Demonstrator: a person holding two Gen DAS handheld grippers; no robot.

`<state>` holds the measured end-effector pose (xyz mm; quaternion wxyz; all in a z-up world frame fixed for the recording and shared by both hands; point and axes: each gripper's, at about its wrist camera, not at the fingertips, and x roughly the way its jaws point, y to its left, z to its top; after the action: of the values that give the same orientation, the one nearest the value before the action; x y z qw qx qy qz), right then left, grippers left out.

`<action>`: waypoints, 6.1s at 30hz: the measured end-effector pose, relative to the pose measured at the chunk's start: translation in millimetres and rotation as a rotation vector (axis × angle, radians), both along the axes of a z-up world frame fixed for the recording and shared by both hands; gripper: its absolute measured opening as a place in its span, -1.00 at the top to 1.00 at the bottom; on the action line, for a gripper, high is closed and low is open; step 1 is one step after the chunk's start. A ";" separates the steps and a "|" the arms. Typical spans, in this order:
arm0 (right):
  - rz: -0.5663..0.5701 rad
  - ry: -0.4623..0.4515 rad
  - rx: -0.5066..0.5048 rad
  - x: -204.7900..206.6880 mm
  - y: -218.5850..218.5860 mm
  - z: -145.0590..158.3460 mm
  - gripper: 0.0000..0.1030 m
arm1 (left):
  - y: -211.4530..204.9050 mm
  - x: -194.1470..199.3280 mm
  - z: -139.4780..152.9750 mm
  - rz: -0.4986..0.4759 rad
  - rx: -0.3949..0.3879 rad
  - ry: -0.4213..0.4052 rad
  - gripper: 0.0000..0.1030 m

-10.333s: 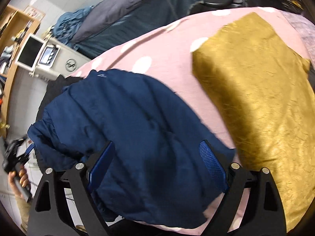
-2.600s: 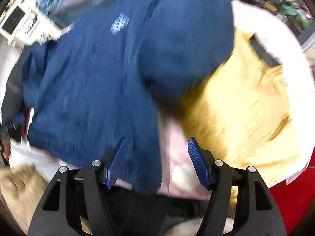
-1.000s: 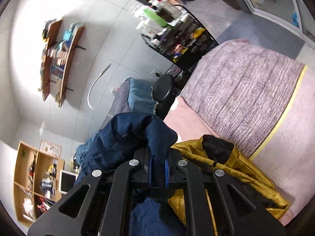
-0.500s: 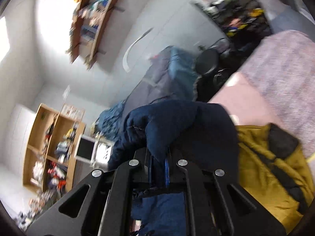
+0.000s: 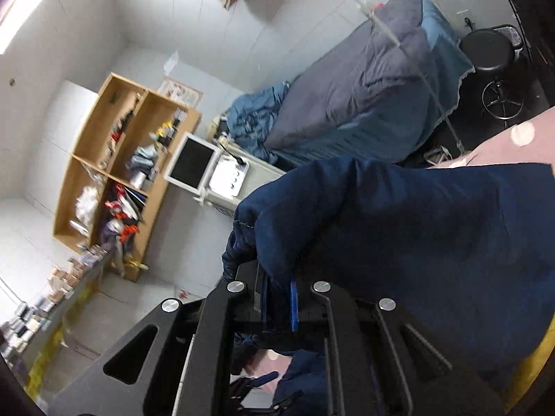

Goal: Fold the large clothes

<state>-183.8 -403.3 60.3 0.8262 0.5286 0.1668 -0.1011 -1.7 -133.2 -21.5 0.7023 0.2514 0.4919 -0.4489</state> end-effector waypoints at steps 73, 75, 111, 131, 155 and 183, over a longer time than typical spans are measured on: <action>-0.123 0.857 -0.499 -34.4 48.9 -149.4 -0.40 | -150.8 23.7 -117.1 0.020 0.126 -0.094 -0.77; -0.074 0.859 -0.562 -11.7 45.8 -156.0 -0.42 | -162.3 20.2 -129.1 -0.003 0.163 -0.091 -0.77; 0.058 0.983 -0.349 0.8 107.3 -200.2 -0.75 | -52.3 32.6 -116.7 0.179 0.125 -0.111 -0.88; 0.108 0.991 -0.404 3.5 178.4 -194.1 -0.75 | 113.7 189.9 -128.4 0.695 -0.029 0.228 -0.66; 0.005 0.946 -0.397 -12.9 178.0 -177.2 -0.75 | 205.1 314.9 153.4 0.934 -0.631 0.019 0.75; -0.213 0.956 -0.244 -101.2 145.5 -182.3 -0.75 | -172.8 68.5 60.4 0.249 -0.431 0.500 0.76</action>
<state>-284.9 -257.9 -122.0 0.6981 0.3370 0.4586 -0.4345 66.8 -306.0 38.8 0.6464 -0.0823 0.5694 -0.5012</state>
